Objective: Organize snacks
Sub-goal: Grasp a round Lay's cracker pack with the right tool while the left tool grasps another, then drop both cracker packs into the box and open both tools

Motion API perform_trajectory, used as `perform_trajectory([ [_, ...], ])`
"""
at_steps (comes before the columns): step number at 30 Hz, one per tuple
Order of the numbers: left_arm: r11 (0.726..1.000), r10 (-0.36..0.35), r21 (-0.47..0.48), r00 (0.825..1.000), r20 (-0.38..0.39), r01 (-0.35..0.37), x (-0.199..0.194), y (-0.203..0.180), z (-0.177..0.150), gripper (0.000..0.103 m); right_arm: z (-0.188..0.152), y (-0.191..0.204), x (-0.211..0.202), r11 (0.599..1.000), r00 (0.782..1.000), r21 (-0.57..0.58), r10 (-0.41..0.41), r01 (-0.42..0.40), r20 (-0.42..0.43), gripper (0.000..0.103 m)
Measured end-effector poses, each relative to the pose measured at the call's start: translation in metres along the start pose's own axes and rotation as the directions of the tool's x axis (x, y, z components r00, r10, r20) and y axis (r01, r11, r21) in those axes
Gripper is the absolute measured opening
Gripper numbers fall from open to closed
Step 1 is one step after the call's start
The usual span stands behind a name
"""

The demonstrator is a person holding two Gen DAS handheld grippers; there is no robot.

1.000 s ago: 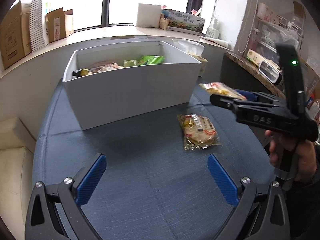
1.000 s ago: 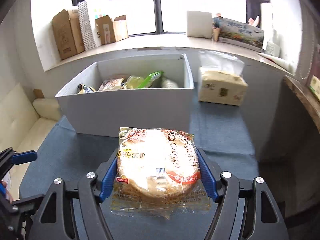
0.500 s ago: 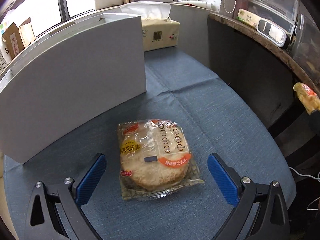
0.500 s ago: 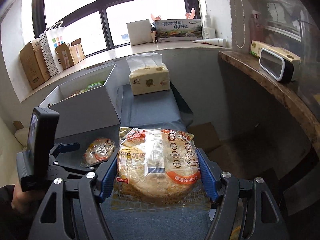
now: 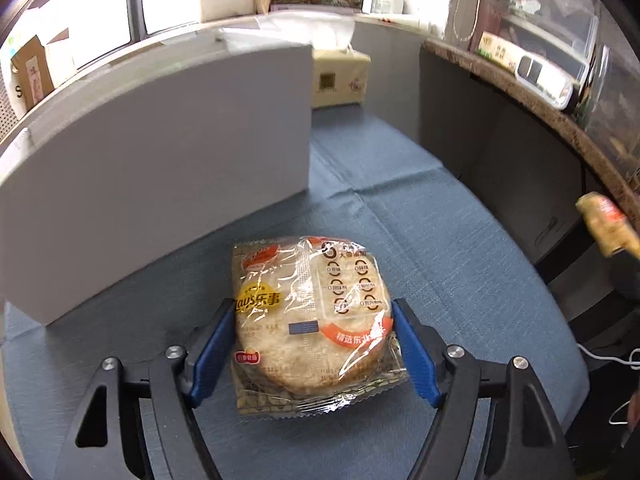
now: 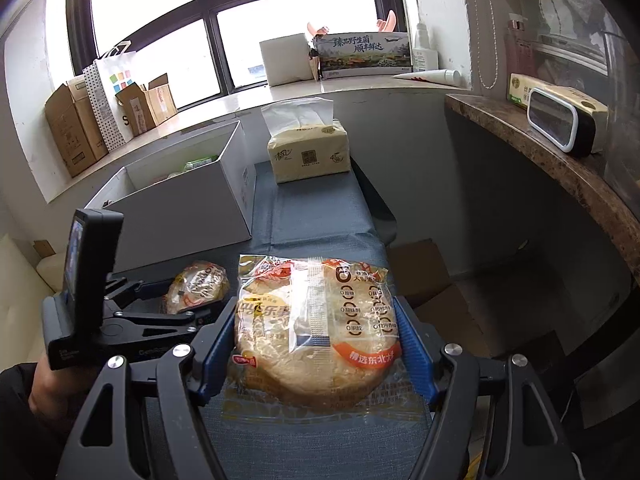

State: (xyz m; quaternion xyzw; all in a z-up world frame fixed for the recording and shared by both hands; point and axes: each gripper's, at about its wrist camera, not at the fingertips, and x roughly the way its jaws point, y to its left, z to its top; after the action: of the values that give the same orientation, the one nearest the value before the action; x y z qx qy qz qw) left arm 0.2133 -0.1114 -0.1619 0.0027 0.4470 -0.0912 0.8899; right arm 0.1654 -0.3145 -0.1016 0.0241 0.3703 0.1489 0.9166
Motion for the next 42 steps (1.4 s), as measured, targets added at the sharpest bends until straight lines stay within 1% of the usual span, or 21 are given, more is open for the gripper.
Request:
perform_trajectory([
  [3,0.999,-0.007,-0.031,0.998,0.07,0.009,-0.04,0.015,-0.005,0.08,0.0,0.011,0.002,0.999,1.0,-0.022,0.026,-0.026,-0.002,0.076],
  [5,0.999,0.003,-0.052,0.994,0.111,0.002,-0.067,0.027,-0.009,0.08,0.002,0.021,0.004,0.998,0.999,-0.041,0.042,-0.042,-0.001,0.076],
  [7,0.997,0.026,-0.079,0.991,0.134,-0.015,-0.094,0.039,-0.014,0.08,0.004,0.032,0.005,0.996,0.998,-0.064,0.059,-0.059,-0.001,0.076],
  [9,0.993,0.026,-0.115,0.987,0.16,-0.008,-0.12,0.054,-0.023,0.08,0.008,0.044,0.005,0.993,0.996,-0.086,0.085,-0.085,0.003,0.076],
  [10,0.991,0.043,-0.132,0.985,0.166,-0.021,-0.13,0.061,-0.027,0.08,0.009,0.05,0.005,0.99,0.995,-0.099,0.104,-0.103,0.005,0.076],
  [12,0.986,0.097,-0.15,0.979,0.18,-0.07,-0.149,0.073,-0.036,0.08,0.012,0.065,0.006,0.984,0.993,-0.135,0.119,-0.117,0.007,0.076],
  [15,0.979,0.129,-0.184,0.971,0.2,-0.093,-0.172,0.095,-0.045,0.08,0.018,0.085,0.01,0.974,0.988,-0.167,0.156,-0.154,-0.001,0.076],
  [17,0.971,0.164,-0.206,0.964,0.208,-0.12,-0.178,0.106,-0.045,0.08,0.021,0.099,0.013,0.966,0.984,-0.19,0.176,-0.174,-0.005,0.076],
  [20,0.969,0.162,-0.222,0.96,0.229,-0.111,-0.182,0.12,-0.038,0.08,0.028,0.118,0.015,0.954,0.98,-0.229,0.201,-0.196,-0.004,0.076],
  [23,0.969,0.157,-0.229,0.951,0.266,-0.096,-0.184,0.131,-0.02,0.08,0.043,0.132,0.02,0.942,0.975,-0.257,0.224,-0.215,0.004,0.076],
  [25,0.971,0.136,-0.226,0.952,0.274,-0.074,-0.175,0.137,0.002,0.08,0.061,0.139,0.027,0.938,0.974,-0.272,0.227,-0.216,0.012,0.076],
  [26,0.97,0.138,-0.233,0.952,0.275,-0.073,-0.172,0.142,0.012,0.08,0.071,0.141,0.032,0.938,0.973,-0.272,0.23,-0.216,0.022,0.076],
  [28,0.973,0.117,-0.222,0.954,0.275,-0.055,-0.163,0.151,0.033,0.08,0.094,0.144,0.043,0.939,0.972,-0.266,0.234,-0.217,0.034,0.076],
  [29,0.973,0.118,-0.225,0.954,0.276,-0.055,-0.158,0.155,0.044,0.08,0.106,0.145,0.051,0.942,0.971,-0.259,0.233,-0.215,0.041,0.076],
  [33,0.972,0.147,-0.217,0.955,0.258,-0.092,-0.131,0.17,0.09,0.08,0.151,0.149,0.091,0.951,0.975,-0.226,0.219,-0.209,0.023,0.076],
  [35,0.97,0.165,-0.215,0.956,0.241,-0.113,-0.116,0.178,0.109,0.08,0.169,0.152,0.113,0.948,0.972,-0.217,0.237,-0.232,-0.004,0.076],
  [37,0.97,0.181,-0.201,0.956,0.232,-0.135,-0.102,0.183,0.123,0.08,0.183,0.155,0.133,0.951,0.973,-0.209,0.231,-0.229,-0.013,0.077],
  [39,0.97,0.18,-0.199,0.959,0.218,-0.137,-0.09,0.189,0.131,0.081,0.195,0.157,0.152,0.957,0.977,-0.193,0.21,-0.215,-0.047,0.077],
  [40,0.967,0.19,-0.207,0.96,0.204,-0.148,-0.084,0.193,0.134,0.082,0.2,0.157,0.16,0.958,0.975,-0.183,0.212,-0.219,-0.062,0.079],
  [41,0.964,0.203,-0.213,0.96,0.195,-0.16,-0.08,0.196,0.135,0.085,0.204,0.157,0.167,0.957,0.972,-0.174,0.221,-0.232,-0.08,0.086],
  [42,0.962,0.208,-0.215,0.96,0.186,-0.167,-0.076,0.2,0.135,0.1,0.207,0.156,0.174,0.958,0.971,-0.168,0.219,-0.234,-0.099,0.095],
])
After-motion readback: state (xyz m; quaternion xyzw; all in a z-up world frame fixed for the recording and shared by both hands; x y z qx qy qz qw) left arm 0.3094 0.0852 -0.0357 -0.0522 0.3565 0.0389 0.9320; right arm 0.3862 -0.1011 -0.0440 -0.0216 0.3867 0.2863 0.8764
